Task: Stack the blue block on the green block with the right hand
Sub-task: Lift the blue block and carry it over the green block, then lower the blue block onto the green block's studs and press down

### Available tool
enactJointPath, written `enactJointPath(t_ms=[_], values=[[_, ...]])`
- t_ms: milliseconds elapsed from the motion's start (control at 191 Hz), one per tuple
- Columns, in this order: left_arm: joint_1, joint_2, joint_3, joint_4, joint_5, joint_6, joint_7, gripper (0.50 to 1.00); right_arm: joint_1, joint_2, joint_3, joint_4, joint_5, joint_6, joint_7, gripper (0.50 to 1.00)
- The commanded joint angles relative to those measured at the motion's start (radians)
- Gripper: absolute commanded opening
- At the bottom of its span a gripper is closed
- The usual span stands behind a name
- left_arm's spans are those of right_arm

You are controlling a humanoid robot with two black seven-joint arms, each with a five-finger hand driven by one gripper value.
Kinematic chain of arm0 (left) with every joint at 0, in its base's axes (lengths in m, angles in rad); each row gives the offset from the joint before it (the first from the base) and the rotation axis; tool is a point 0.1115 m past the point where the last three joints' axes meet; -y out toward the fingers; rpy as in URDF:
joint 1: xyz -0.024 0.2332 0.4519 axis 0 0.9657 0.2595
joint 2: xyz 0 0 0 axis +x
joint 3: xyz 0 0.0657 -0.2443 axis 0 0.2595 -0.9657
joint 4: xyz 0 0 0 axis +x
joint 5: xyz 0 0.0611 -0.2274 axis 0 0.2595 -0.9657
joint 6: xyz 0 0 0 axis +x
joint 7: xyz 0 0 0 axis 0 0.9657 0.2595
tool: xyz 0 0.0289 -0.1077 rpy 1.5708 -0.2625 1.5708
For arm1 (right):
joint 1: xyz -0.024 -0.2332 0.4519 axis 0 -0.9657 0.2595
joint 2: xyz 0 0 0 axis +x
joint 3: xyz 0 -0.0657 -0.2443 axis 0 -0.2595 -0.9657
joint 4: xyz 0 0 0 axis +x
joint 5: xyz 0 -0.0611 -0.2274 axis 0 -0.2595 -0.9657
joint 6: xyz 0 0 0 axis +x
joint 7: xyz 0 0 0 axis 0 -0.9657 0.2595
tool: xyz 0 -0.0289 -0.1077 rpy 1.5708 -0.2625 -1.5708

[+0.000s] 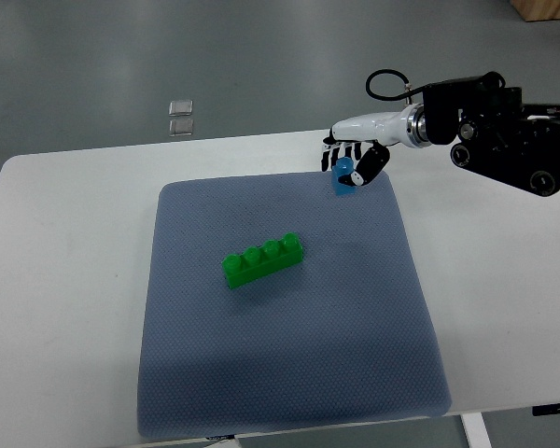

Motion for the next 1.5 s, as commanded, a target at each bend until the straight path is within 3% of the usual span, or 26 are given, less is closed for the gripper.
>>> enactJointPath(t_ms=[0, 141, 288, 502, 706, 890, 905, 1104, 1497], values=[[0.000, 0.000, 0.000, 0.000, 0.000, 0.000, 0.000, 1.000, 0.057, -0.016, -0.001, 0.089, 0.038, -0.005, 0.022, 0.568], [0.000, 0.000, 0.002, 0.000, 0.000, -0.002, 0.000, 1.000, 0.134, -0.018, -0.001, 0.198, 0.114, -0.014, 0.044, 0.566], [0.000, 0.000, 0.000, -0.002, 0.000, 0.000, 0.000, 1.000, 0.166, 0.019, -0.001, 0.234, 0.157, -0.047, 0.042, 0.564], [0.000, 0.000, 0.000, -0.002, 0.000, 0.000, 0.000, 1.000, 0.152, 0.071, -0.010, 0.233, 0.157, -0.061, 0.038, 0.564], [0.002, 0.000, 0.002, 0.000, 0.000, -0.002, 0.000, 1.000, 0.059, 0.122, -0.016, 0.193, 0.139, -0.126, 0.030, 0.564], [0.002, 0.000, 0.002, 0.000, 0.000, -0.002, 0.000, 1.000, 0.031, 0.125, -0.016, 0.172, 0.120, -0.129, 0.008, 0.566], [0.002, 0.000, 0.002, 0.000, 0.000, 0.000, 0.000, 1.000, 0.025, 0.122, -0.016, 0.170, 0.117, -0.129, -0.028, 0.566], [0.002, 0.000, 0.003, 0.000, 0.000, -0.002, 0.000, 1.000, 0.013, 0.119, -0.008, 0.170, 0.136, -0.126, -0.087, 0.574], [0.002, 0.000, 0.003, 0.001, 0.000, 0.000, 0.000, 1.000, -0.038, 0.117, -0.008, 0.173, 0.134, -0.121, -0.091, 0.574]])
